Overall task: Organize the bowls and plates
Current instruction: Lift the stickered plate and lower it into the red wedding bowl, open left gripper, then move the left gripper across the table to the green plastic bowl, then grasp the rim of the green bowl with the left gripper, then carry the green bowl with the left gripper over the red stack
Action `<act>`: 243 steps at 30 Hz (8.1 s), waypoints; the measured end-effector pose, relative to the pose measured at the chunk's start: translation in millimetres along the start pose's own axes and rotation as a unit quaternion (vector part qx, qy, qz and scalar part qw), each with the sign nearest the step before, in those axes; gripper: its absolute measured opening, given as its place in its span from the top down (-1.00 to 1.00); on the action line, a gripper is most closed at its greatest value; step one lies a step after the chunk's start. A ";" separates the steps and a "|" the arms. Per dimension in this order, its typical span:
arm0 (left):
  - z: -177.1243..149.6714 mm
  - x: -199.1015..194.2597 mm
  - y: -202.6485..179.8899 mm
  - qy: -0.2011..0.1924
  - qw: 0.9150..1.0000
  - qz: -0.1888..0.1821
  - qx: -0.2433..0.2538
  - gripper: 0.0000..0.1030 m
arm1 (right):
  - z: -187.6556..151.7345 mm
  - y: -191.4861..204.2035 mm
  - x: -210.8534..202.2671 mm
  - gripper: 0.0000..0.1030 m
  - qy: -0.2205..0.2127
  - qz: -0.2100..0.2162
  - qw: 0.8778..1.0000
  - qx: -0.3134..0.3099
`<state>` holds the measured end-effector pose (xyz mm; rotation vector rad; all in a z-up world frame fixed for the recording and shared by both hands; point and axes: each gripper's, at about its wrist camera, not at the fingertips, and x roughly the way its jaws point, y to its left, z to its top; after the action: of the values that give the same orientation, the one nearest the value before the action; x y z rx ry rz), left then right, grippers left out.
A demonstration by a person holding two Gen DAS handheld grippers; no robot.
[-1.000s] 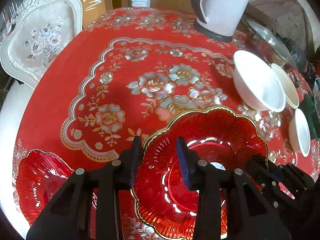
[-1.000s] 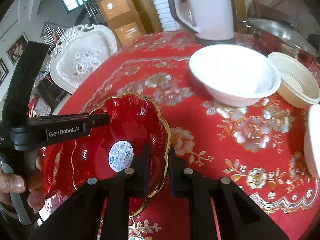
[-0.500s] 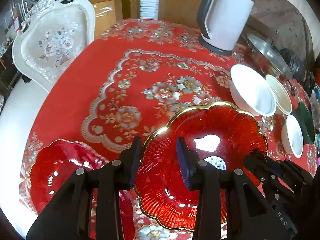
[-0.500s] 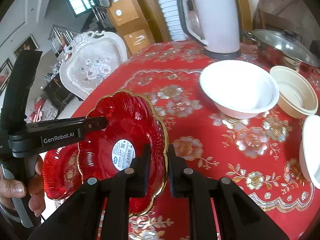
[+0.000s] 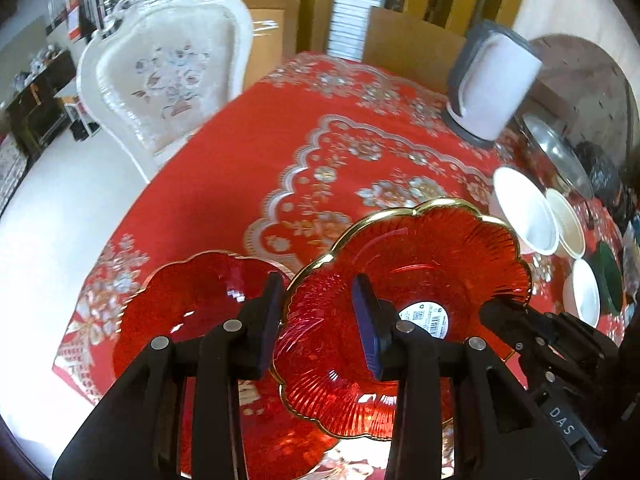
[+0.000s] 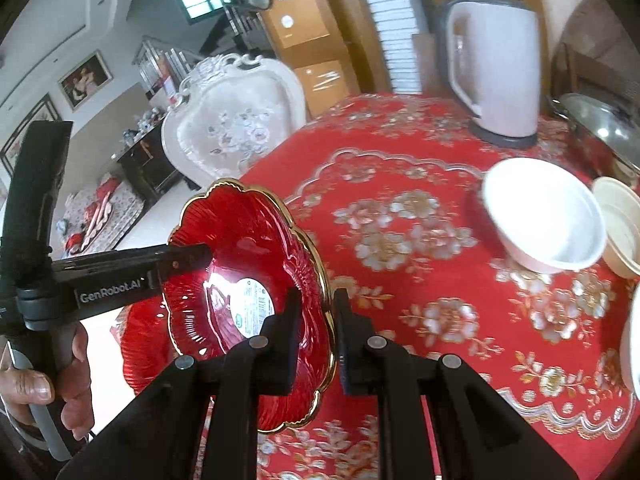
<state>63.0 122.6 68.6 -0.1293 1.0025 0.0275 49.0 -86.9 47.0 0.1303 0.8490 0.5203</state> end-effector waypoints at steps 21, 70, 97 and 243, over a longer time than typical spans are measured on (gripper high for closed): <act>-50.7 1.0 120.5 0.033 0.993 0.060 -0.096 0.31 | -8.0 103.6 85.8 0.69 0.099 0.045 0.989 -0.099; -76.0 -56.8 -3.7 -0.233 0.965 0.107 -0.047 -0.21 | -14.7 70.6 -24.8 -0.08 -0.111 -0.091 0.983 -0.115; -71.9 -35.6 -173.4 -0.212 0.974 0.038 0.078 -0.21 | -41.8 -69.1 -112.6 -0.09 -0.137 -0.194 0.971 0.018; -62.2 -27.3 55.7 -0.011 0.996 0.023 -0.088 0.52 | 9.4 48.4 18.5 0.38 0.031 -0.053 0.995 -0.077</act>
<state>-8.5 171.3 53.3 -0.2663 0.9809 0.1583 47.4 -35.0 55.8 -0.0731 0.8675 0.4895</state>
